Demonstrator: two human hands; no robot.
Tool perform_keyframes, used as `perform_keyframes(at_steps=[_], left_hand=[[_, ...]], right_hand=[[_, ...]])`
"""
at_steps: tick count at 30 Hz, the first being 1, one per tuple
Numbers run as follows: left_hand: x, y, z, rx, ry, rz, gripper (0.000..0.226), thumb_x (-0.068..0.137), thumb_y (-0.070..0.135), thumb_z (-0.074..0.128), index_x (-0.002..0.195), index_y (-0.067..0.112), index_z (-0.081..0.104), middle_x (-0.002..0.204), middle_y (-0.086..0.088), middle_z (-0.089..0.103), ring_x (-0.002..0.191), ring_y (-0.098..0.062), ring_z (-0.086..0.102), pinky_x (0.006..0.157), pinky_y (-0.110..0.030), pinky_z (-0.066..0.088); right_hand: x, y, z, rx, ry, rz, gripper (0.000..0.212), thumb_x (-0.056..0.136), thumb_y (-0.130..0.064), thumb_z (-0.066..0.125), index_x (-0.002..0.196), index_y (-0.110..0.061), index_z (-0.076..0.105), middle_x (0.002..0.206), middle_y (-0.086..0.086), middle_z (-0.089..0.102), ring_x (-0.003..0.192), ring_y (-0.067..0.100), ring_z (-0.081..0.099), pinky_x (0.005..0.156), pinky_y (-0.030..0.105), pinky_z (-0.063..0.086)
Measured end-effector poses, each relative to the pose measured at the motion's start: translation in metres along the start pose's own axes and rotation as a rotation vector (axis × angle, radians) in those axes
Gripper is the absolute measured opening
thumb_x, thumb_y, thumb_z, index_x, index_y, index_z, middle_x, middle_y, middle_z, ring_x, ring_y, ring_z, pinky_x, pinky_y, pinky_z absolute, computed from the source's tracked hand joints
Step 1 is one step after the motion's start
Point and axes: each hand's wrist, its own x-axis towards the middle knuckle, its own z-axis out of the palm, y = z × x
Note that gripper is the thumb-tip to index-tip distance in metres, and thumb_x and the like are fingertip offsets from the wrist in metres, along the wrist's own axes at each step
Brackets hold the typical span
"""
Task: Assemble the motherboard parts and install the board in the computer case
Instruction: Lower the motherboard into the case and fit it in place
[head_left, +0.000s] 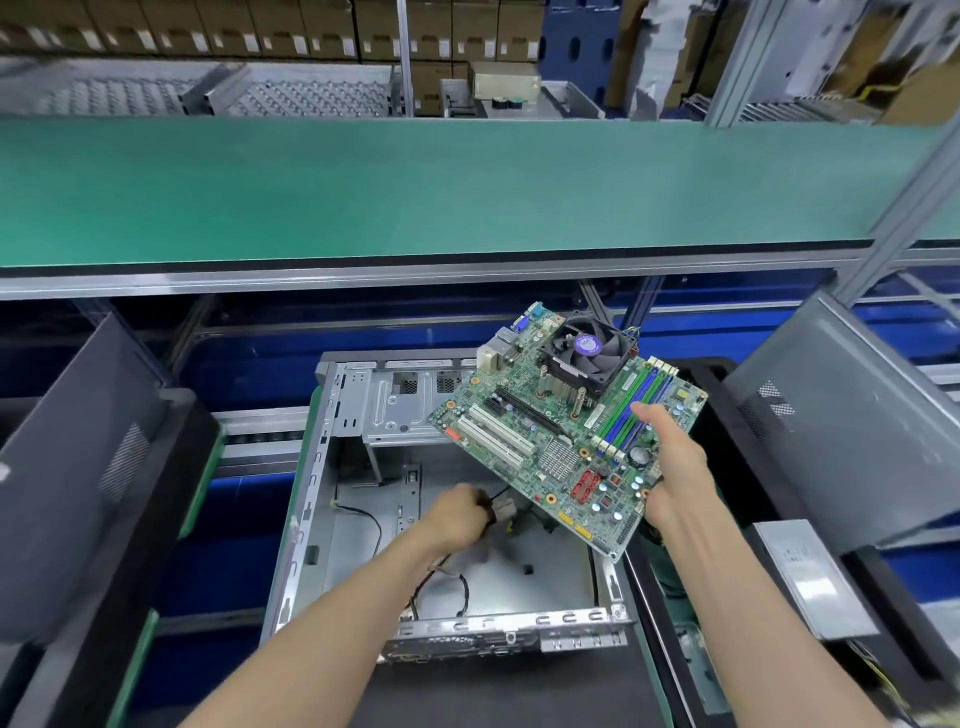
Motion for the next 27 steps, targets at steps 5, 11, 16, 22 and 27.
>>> perform_keyframes(at_steps=[5,11,16,22,27], left_hand=[[-0.014,-0.010,-0.026,-0.122,0.055,-0.076,0.016,0.087,0.003,0.048,0.075,0.009,0.058,0.065,-0.008,0.053,0.050,-0.018,0.040,0.043,-0.021,0.029],[-0.028,-0.016,-0.072,-0.025,0.157,-0.023,0.018,0.090,0.012,0.050,0.077,0.019,0.061,0.069,-0.002,0.055,0.050,-0.013,0.042,0.049,-0.025,0.032],[-0.031,-0.020,-0.106,-0.129,0.212,0.027,0.028,0.089,0.044,0.064,0.072,0.024,0.072,0.067,0.005,0.051,0.061,-0.016,0.044,0.061,-0.029,0.034],[-0.025,-0.012,-0.104,-0.488,0.128,0.002,0.031,0.100,0.027,0.054,0.080,0.009,0.070,0.072,-0.006,0.065,0.060,-0.017,0.058,0.061,-0.027,0.046],[-0.026,-0.004,-0.093,-0.858,0.069,-0.104,0.029,0.098,0.015,0.044,0.070,0.013,0.050,0.094,-0.019,0.075,0.092,-0.028,0.074,0.076,-0.037,0.059]], right_hand=[[0.000,-0.006,0.003,0.008,0.002,-0.028,0.055,0.069,-0.035,0.083,0.112,-0.024,0.050,0.159,0.002,0.028,0.146,0.026,0.024,0.111,0.053,0.025],[0.000,-0.008,0.005,-0.005,0.007,-0.033,0.045,0.068,-0.036,0.084,0.099,-0.025,0.053,0.159,0.002,0.030,0.145,0.027,0.026,0.110,0.053,0.026],[-0.004,-0.009,0.003,-0.015,0.009,-0.035,0.041,0.067,-0.037,0.084,0.096,-0.030,0.054,0.159,0.001,0.031,0.145,0.026,0.026,0.111,0.053,0.025],[-0.005,-0.014,-0.014,-0.057,0.044,-0.049,0.062,0.065,-0.038,0.084,0.117,-0.026,0.054,0.159,0.001,0.028,0.145,0.027,0.025,0.112,0.054,0.024],[-0.009,-0.016,-0.033,-0.089,0.029,-0.037,0.036,0.066,-0.038,0.083,0.090,-0.029,0.057,0.157,0.000,0.030,0.145,0.026,0.025,0.113,0.055,0.024]])
